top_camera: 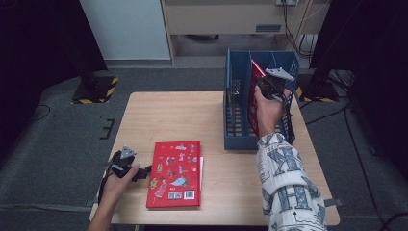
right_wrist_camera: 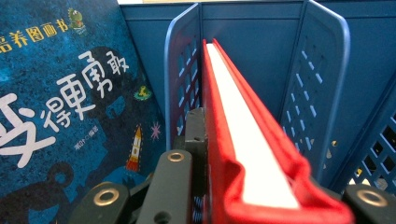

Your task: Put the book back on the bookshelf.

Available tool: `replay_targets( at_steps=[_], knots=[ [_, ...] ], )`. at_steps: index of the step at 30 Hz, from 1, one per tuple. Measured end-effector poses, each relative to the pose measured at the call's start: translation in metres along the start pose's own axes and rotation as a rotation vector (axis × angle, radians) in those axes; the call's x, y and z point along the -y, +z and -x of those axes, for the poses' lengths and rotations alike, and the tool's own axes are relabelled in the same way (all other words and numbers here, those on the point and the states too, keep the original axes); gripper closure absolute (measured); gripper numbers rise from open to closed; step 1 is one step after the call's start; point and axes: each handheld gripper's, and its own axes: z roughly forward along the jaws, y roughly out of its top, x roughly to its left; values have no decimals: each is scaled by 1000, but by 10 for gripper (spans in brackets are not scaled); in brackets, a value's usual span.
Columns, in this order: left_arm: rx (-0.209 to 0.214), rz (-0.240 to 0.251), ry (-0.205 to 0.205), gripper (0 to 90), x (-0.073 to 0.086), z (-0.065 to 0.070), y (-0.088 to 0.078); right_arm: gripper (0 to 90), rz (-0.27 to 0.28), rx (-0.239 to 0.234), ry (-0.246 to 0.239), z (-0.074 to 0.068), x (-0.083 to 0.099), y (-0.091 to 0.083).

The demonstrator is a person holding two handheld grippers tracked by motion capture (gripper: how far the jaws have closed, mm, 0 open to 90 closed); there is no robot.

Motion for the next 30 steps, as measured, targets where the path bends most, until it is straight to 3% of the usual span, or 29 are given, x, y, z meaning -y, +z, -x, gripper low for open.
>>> replay_targets(
  at_steps=[11,20,30],
  knots=[
    [0,0,0,0,0,0,0,786,-46,19,3,-2,1,-8],
    [-1,0,0,0,0,0,0,782,-81,2,-17,-2,4,-17],
    [-1,0,0,0,0,0,0,774,-95,-5,-5,1,10,-18]
  ],
)
